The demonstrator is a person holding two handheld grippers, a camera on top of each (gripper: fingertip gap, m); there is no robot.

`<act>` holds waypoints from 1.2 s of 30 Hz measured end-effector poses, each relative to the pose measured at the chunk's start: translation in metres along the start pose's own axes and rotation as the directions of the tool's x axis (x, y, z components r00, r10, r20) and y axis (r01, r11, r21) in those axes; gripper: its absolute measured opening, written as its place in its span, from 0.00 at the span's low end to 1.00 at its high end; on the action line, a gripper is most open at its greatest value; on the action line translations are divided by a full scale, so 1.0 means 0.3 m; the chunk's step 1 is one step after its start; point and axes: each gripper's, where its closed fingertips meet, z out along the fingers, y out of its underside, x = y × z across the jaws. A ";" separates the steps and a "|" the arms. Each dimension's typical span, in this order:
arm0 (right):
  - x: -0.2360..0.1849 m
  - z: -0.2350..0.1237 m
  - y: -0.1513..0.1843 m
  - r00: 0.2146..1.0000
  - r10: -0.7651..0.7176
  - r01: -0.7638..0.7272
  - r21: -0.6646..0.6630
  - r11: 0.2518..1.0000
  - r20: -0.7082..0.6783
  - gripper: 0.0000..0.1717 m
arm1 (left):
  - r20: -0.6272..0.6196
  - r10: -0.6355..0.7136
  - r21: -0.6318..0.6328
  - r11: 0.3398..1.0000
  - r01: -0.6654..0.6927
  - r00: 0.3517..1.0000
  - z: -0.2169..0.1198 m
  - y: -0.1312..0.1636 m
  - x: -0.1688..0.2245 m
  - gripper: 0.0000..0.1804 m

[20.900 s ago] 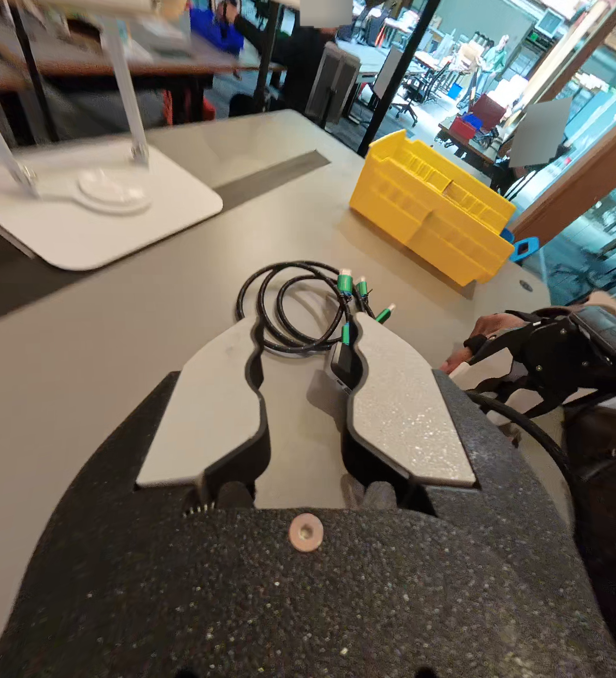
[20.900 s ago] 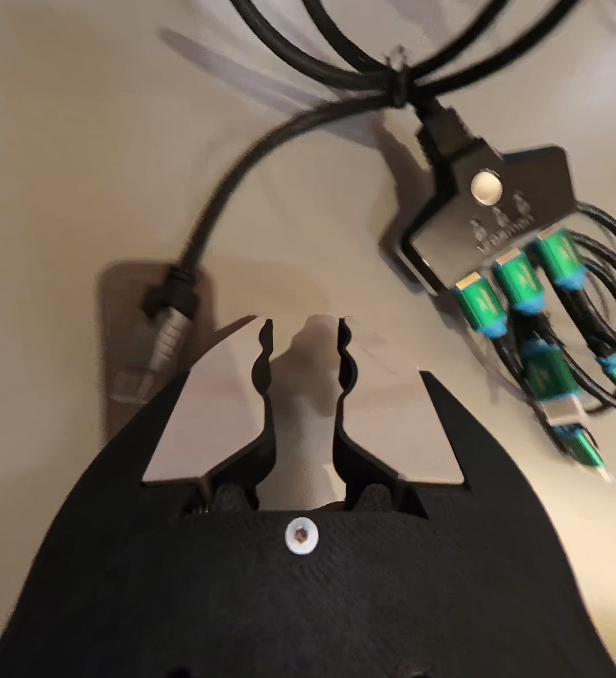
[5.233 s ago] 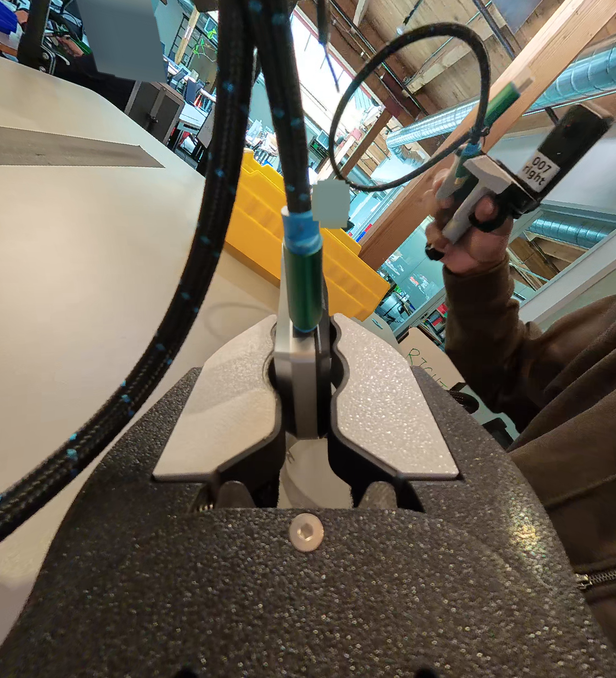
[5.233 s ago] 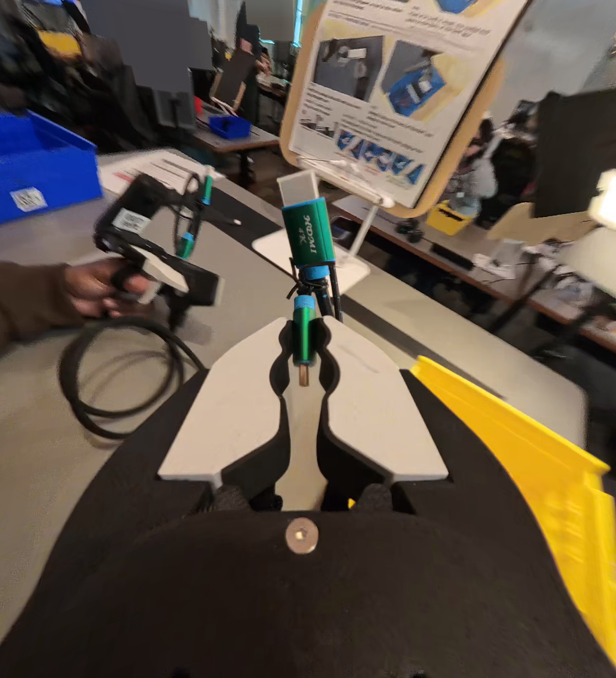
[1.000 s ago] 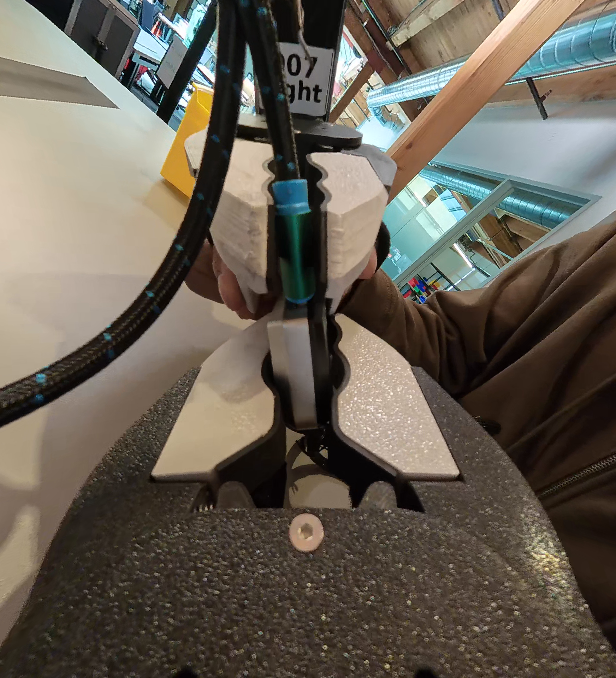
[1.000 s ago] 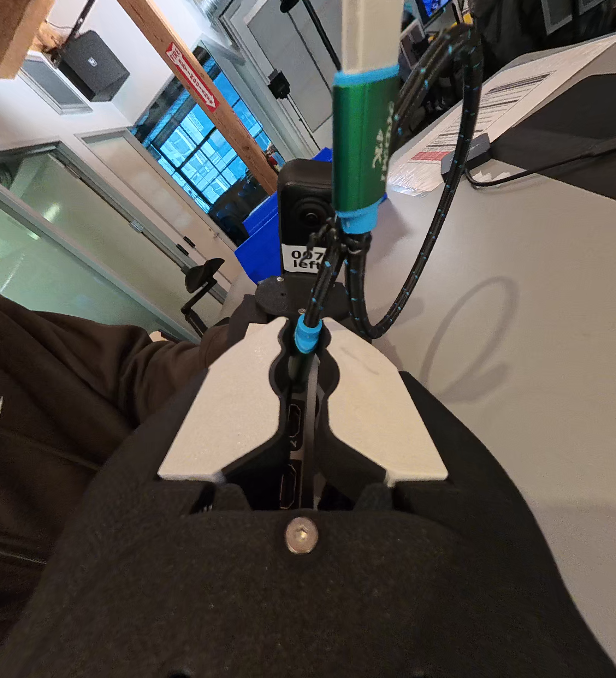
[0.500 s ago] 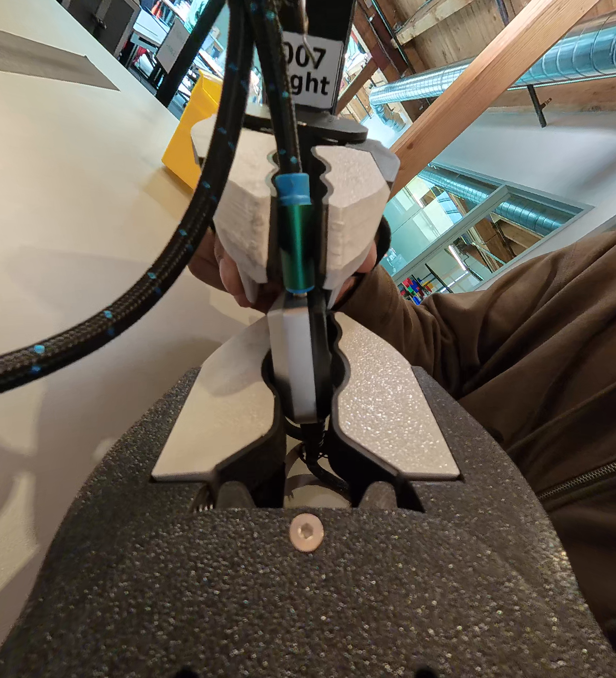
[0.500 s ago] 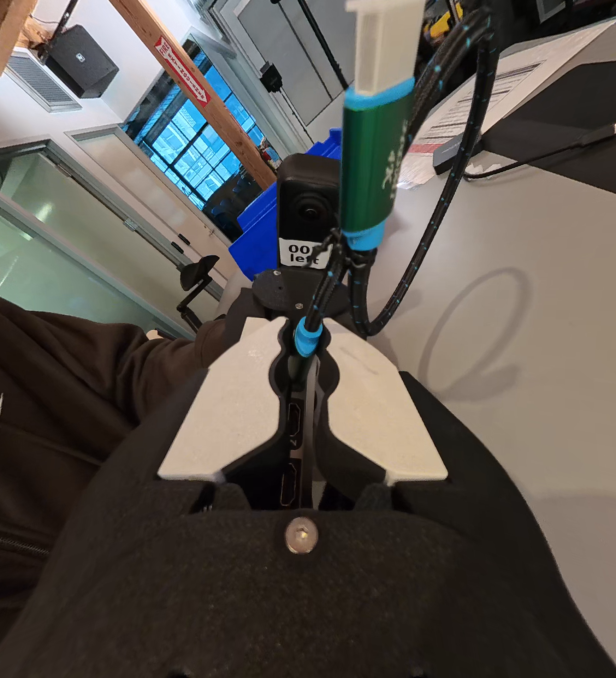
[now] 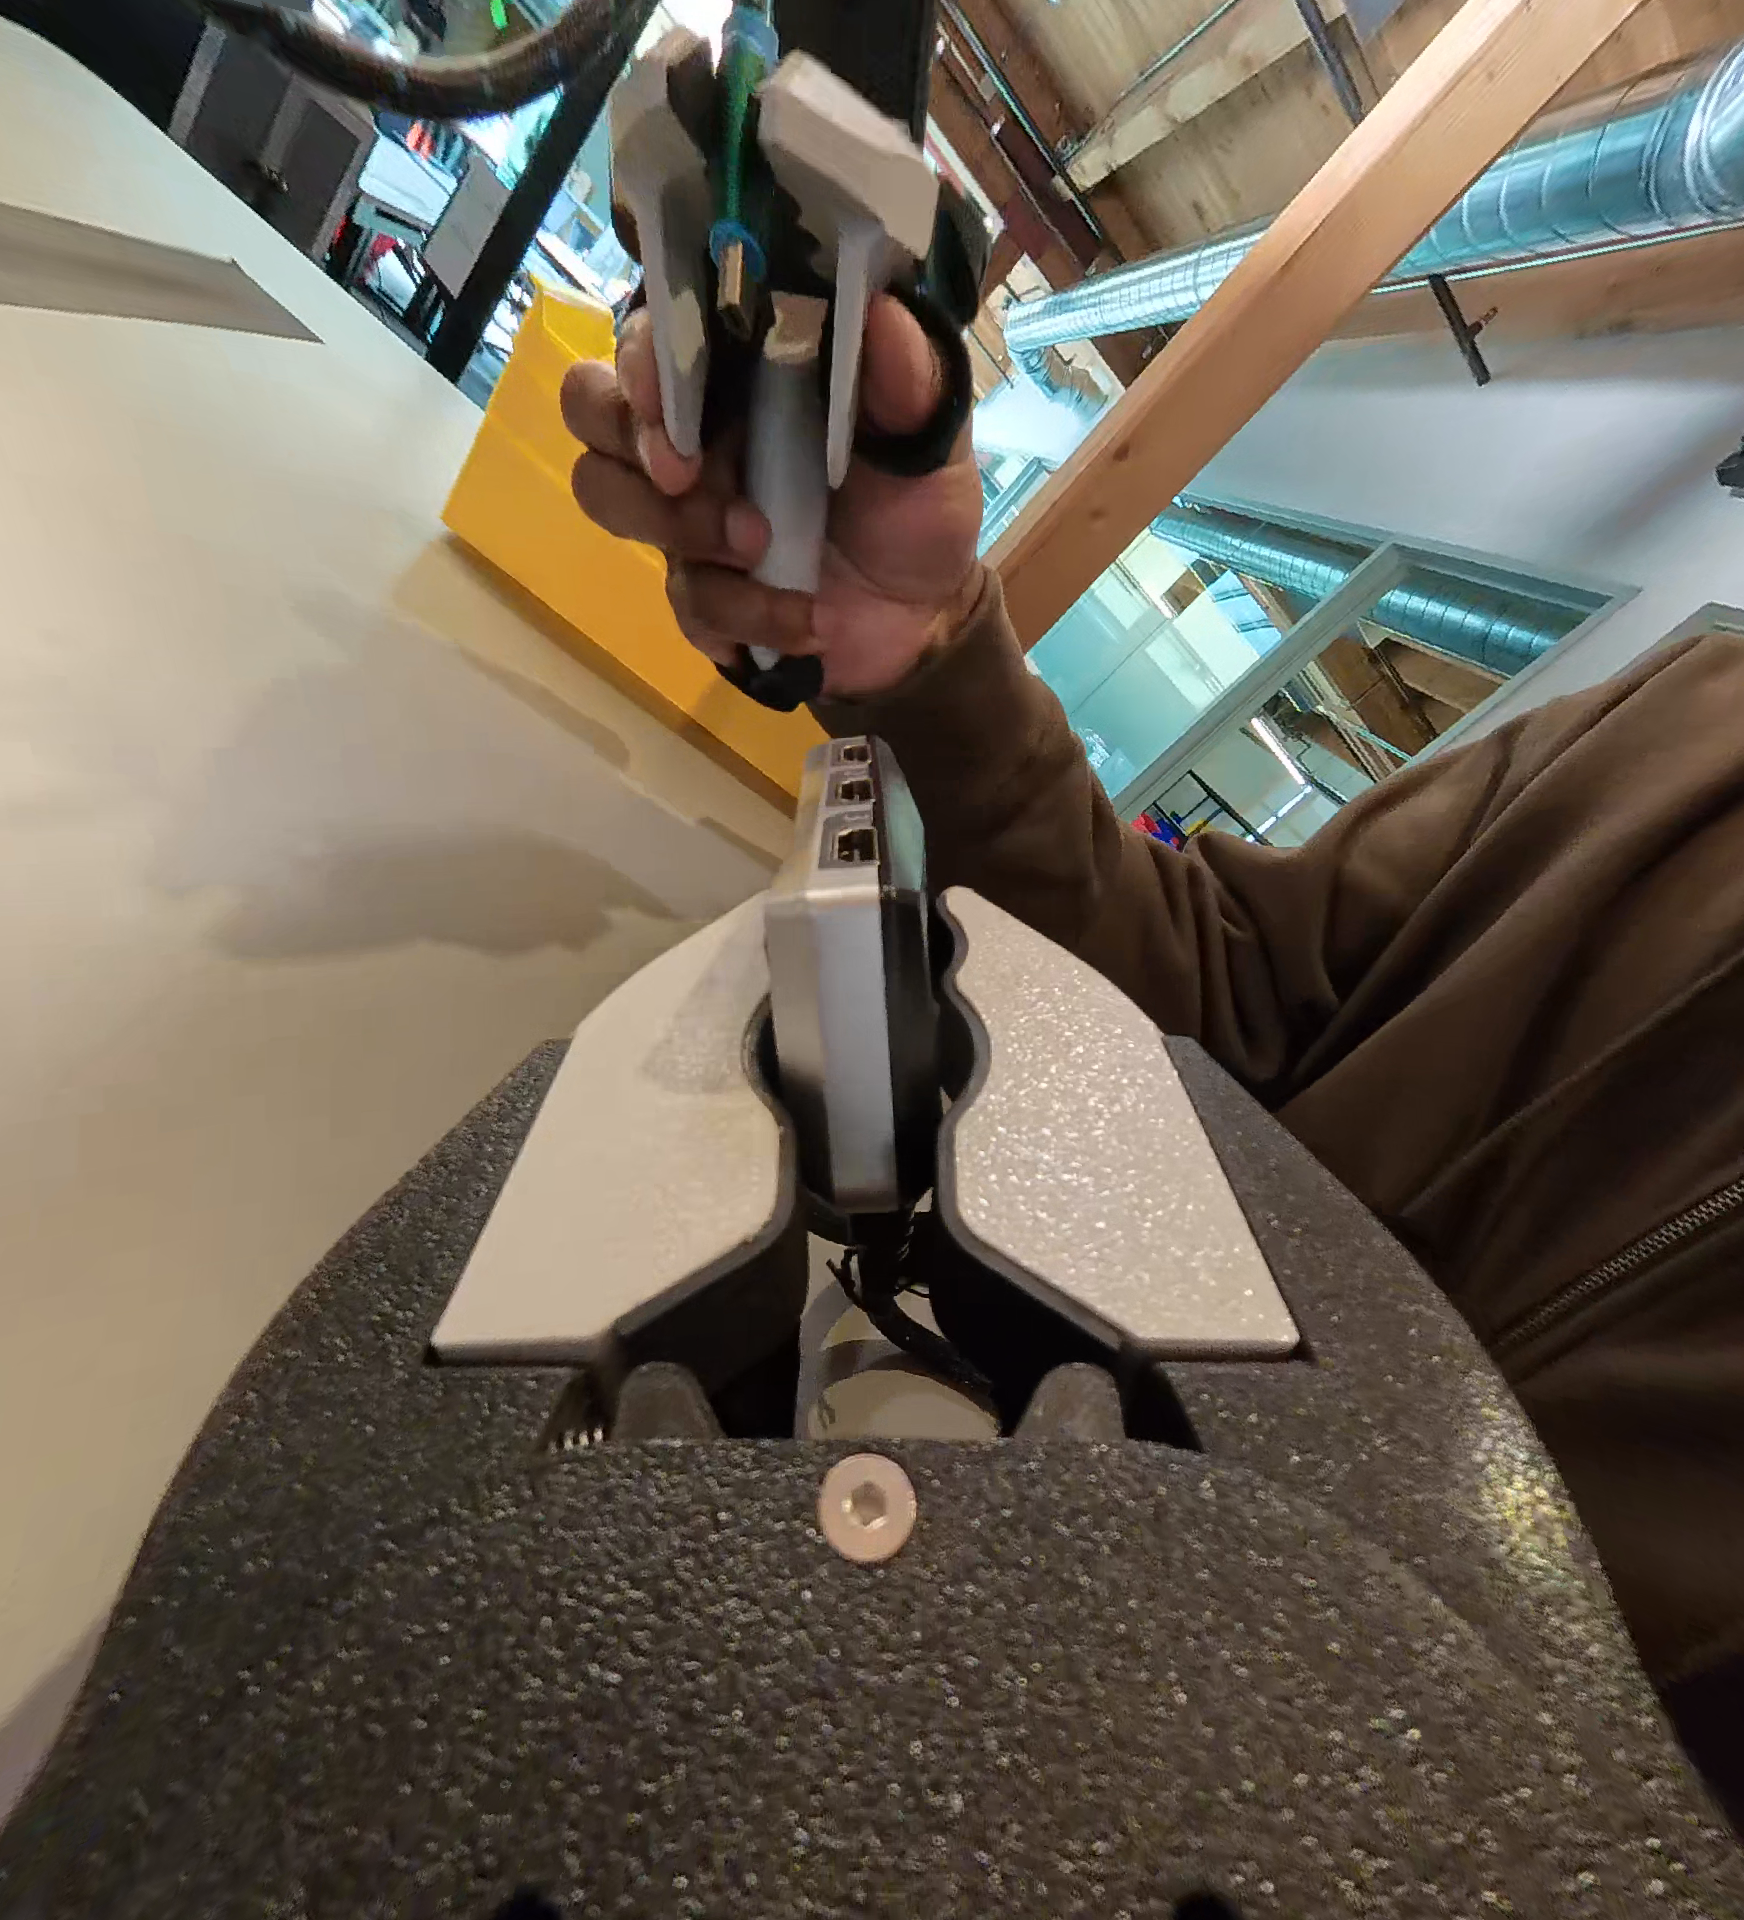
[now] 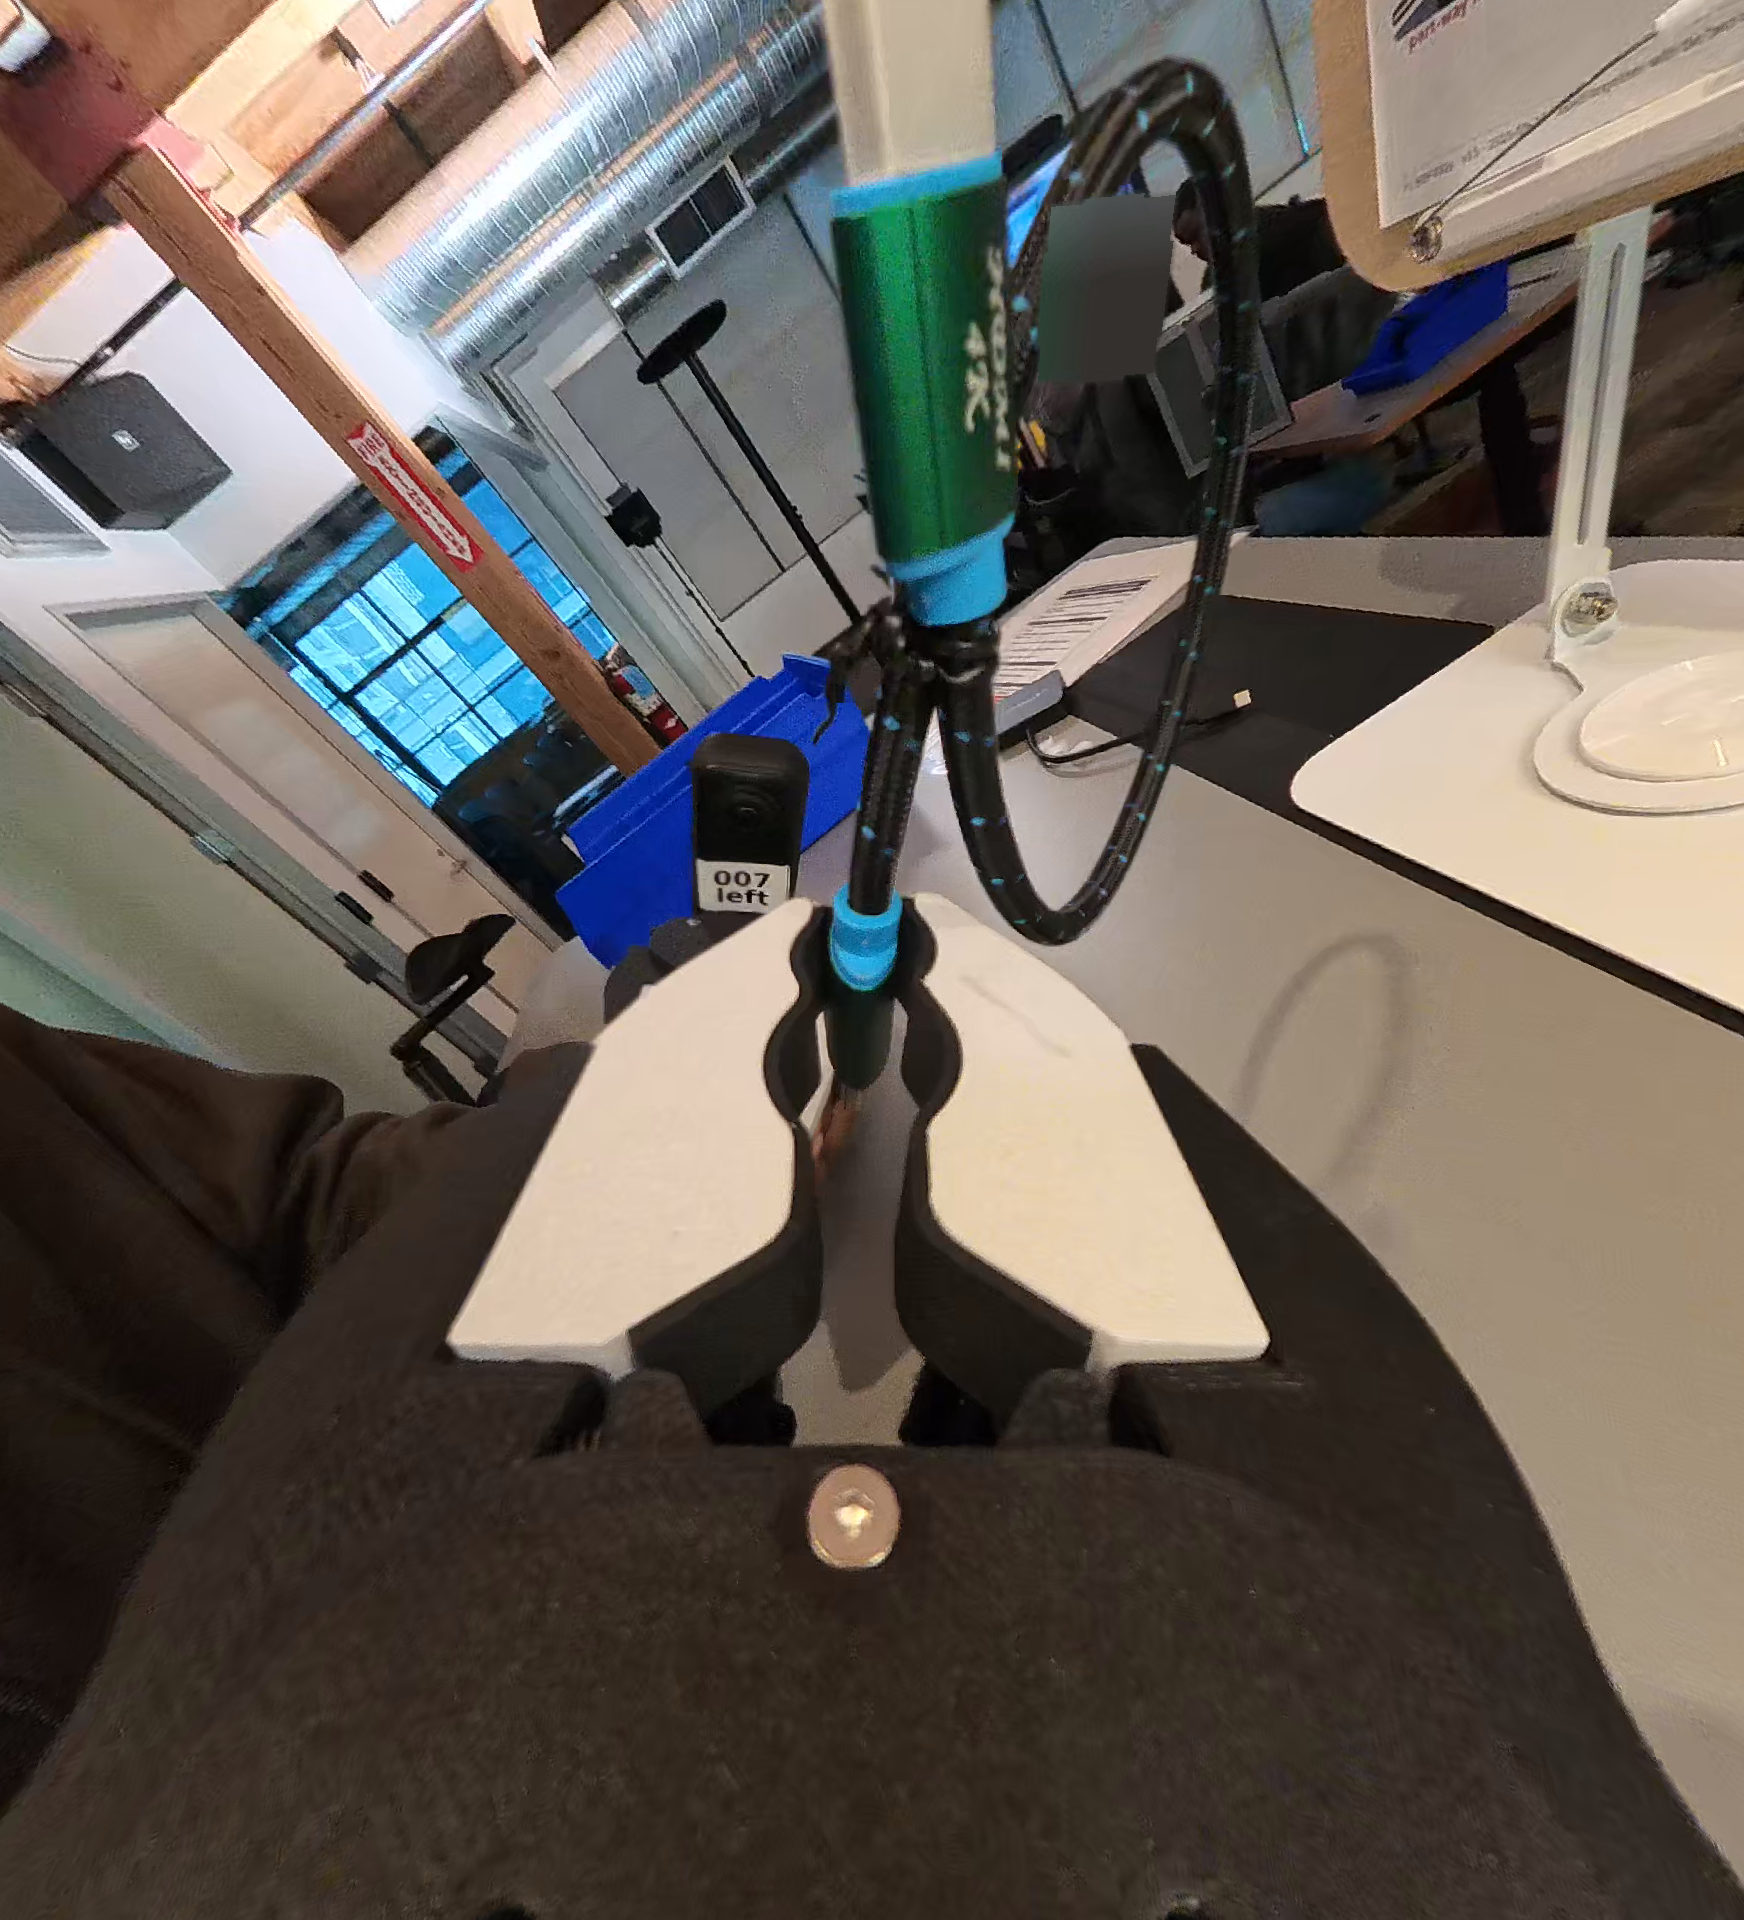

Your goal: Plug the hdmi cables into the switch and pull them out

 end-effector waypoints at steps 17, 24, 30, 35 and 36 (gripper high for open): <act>0.003 0.055 -0.020 0.943 -0.235 0.227 -0.063 0.972 -0.236 0.07 | 0.102 0.147 0.267 0.949 -0.169 0.984 -0.090 -0.159 -0.042 0.12; -0.261 -0.056 -0.057 0.939 -0.265 0.279 0.034 0.960 -0.220 0.06 | 0.065 0.138 0.293 0.944 -0.151 0.988 -0.103 -0.169 -0.038 0.12; -0.411 -0.476 -0.012 0.838 -0.249 0.282 -0.005 0.959 -0.486 0.06 | 0.066 0.138 0.281 0.948 -0.151 0.988 -0.095 -0.167 -0.042 0.12; -0.407 -0.927 0.079 0.475 -0.390 0.185 -0.344 0.920 -0.788 0.06 | 0.066 0.137 0.270 0.951 -0.150 0.988 -0.084 -0.170 -0.051 0.12; -0.397 -1.004 0.107 0.392 -0.419 0.133 -0.400 0.907 -0.819 0.06 | 0.067 0.137 0.266 0.952 -0.150 0.988 -0.081 -0.170 -0.052 0.12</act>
